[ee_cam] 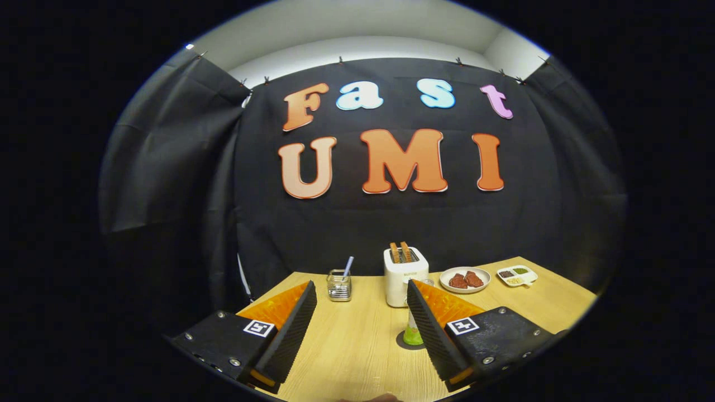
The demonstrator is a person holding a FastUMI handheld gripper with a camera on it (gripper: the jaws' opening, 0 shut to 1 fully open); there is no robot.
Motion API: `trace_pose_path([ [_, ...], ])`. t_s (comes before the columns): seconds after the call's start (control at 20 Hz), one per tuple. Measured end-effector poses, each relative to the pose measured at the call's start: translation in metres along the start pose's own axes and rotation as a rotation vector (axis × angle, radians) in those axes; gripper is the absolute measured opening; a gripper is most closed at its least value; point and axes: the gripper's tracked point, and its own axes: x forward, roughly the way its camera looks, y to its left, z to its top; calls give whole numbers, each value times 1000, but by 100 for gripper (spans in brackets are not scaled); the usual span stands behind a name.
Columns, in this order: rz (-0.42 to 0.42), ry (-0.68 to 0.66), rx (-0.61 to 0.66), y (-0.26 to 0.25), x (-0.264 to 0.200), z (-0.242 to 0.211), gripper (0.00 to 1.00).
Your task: Take the bottle from table, then pour the juice into the cup, finally place the bottle on the coaster
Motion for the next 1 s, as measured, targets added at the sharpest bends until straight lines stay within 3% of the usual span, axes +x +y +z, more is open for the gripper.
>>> trace_pose_path([
  [0.25, 48, -100, -56, 46, -63, 63, 96],
  [0.5, 150, -230, 9, 80, -124, 112, 96],
  [0.8, 159, -297, -5, 101, -175, 127, 96],
  [1.0, 233, -321, -8, 134, -185, 120, 96],
])
